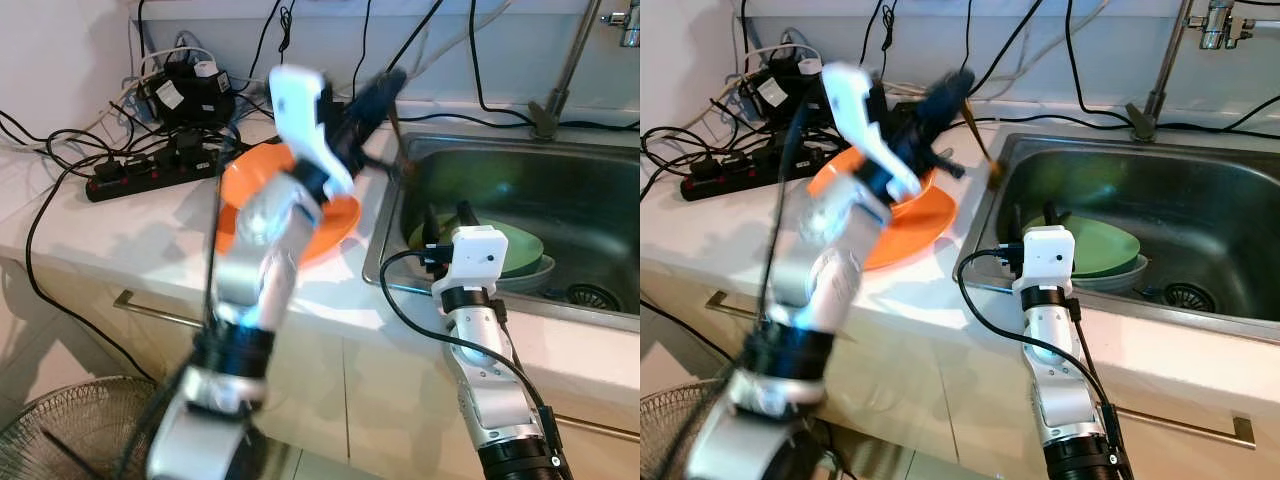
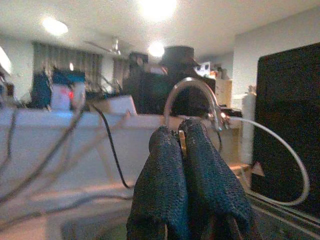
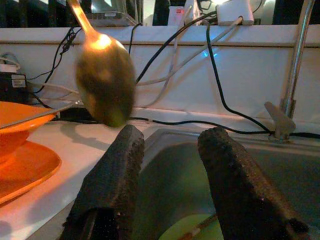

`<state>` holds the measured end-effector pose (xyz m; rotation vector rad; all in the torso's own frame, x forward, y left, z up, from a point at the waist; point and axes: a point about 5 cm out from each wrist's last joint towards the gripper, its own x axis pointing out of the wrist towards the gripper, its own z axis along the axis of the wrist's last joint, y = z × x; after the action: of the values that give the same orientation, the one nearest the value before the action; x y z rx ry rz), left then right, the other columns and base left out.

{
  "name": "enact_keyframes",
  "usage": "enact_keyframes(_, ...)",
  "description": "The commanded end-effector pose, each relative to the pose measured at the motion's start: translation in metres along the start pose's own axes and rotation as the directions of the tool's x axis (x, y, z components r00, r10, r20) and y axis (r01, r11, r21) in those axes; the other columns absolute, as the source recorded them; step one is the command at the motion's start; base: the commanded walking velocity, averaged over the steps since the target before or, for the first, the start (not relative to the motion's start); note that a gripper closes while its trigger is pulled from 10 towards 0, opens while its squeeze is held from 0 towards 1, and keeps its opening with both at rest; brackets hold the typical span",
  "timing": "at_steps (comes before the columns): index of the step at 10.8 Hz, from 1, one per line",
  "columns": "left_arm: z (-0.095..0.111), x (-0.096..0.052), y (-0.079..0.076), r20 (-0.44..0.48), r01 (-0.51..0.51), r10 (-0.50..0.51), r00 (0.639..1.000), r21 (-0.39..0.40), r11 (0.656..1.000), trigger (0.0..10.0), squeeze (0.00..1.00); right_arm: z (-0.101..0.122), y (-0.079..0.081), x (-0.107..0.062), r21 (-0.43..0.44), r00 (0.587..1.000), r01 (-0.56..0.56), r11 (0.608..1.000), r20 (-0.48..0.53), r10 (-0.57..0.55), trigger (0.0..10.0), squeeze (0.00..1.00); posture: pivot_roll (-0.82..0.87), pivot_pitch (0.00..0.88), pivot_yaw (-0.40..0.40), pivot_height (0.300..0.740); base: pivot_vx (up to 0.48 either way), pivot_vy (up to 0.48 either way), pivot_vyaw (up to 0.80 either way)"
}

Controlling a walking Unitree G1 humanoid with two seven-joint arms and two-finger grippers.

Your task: Kitchen organization

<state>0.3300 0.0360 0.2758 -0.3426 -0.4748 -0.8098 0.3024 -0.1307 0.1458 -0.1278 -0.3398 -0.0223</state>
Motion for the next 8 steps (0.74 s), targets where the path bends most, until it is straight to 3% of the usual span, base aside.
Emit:
enact_keyframes(1, 0.000, -0.002, -0.002, 0.011, 0.023, -0.022, 1.000, -0.027, 0.999, 10.0, 0.00, -0.007, 0.003, -0.003, -0.008, 0.999, -0.015, 1.000, -0.039, 0.015, 10.0, 0.71, 0.03, 0.000, 0.121, 0.740, 0.000, 0.000, 0.00)
enact_keyframes(3, -0.012, -0.005, -0.002, -0.009, 0.013, -0.013, 1.000, -0.070, 0.997, 10.0, 0.00, -0.004, 0.005, -0.002, -0.032, 0.999, -0.045, 0.998, -0.020, 0.045, 10.0, 0.70, 0.03, 0.000, 0.121, 0.740, 0.000, 0.000, 0.00)
enact_keyframes(4, -0.023, -0.010, -0.003, -0.037, 0.012, -0.016, 0.999, -0.110, 0.994, 10.0, 0.00, 0.001, 0.010, 0.000, -0.047, 0.998, -0.066, 0.997, 0.001, 0.066, 10.0, 0.00, 0.03, 0.000, 0.122, 0.740, 0.000, 0.000, 0.00)
enact_keyframes(8, -0.037, -0.012, -0.010, -0.073, 0.036, -0.046, 0.996, -0.137, 0.990, 10.0, 0.00, 0.013, 0.019, 0.002, -0.013, 0.992, -0.116, 0.993, 0.053, 0.116, 10.0, 0.00, 0.03, 0.000, 0.127, 0.740, 0.000, 0.000, 0.00)
